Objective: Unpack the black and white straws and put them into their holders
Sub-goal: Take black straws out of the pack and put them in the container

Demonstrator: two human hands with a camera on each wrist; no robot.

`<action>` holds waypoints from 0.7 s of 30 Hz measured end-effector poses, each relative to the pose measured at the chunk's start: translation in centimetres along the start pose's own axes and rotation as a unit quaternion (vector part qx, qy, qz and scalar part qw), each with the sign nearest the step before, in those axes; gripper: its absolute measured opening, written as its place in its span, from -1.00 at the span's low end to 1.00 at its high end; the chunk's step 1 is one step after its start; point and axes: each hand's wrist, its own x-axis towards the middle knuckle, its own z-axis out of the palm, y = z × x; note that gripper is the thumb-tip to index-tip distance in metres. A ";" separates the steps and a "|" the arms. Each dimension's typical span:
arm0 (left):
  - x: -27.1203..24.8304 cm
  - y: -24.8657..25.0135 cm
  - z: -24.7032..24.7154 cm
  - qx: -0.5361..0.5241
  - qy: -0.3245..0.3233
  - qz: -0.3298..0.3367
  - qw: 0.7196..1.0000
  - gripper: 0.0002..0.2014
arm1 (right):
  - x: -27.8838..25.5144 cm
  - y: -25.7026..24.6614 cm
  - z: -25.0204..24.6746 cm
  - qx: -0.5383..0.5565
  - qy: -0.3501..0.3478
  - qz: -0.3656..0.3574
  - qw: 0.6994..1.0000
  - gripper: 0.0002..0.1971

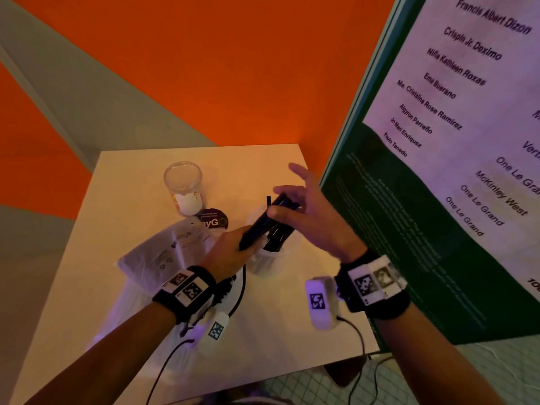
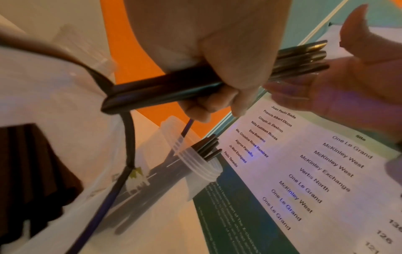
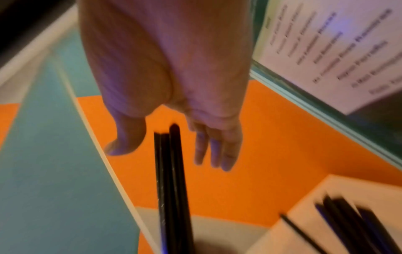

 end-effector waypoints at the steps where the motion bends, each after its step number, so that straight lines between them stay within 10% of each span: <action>1: 0.2 0.5 0.2 -0.011 0.003 0.004 1.000 -0.86 | -0.1 0.4 0.9 0.049 0.012 -0.023 0.998 -0.30; 5: 1.7 2.3 0.8 -0.017 -0.024 0.000 1.000 -0.92 | 0.3 0.6 2.0 0.189 0.065 -0.112 0.974 -0.79; 10: 3.7 0.8 0.2 0.070 -0.030 -0.024 0.997 -0.29 | 1.4 -0.3 -2.2 0.174 0.154 -0.186 0.955 -0.69; 16: 2.0 -2.5 -0.3 0.310 -0.082 0.019 0.947 -0.78 | 2.8 3.9 -3.0 0.082 0.213 -0.157 0.961 -0.69; 21: 1.5 -3.3 -0.2 0.330 -0.108 -0.012 0.938 -0.78 | 4.2 10.6 -1.4 -0.070 0.249 -0.038 0.965 -0.71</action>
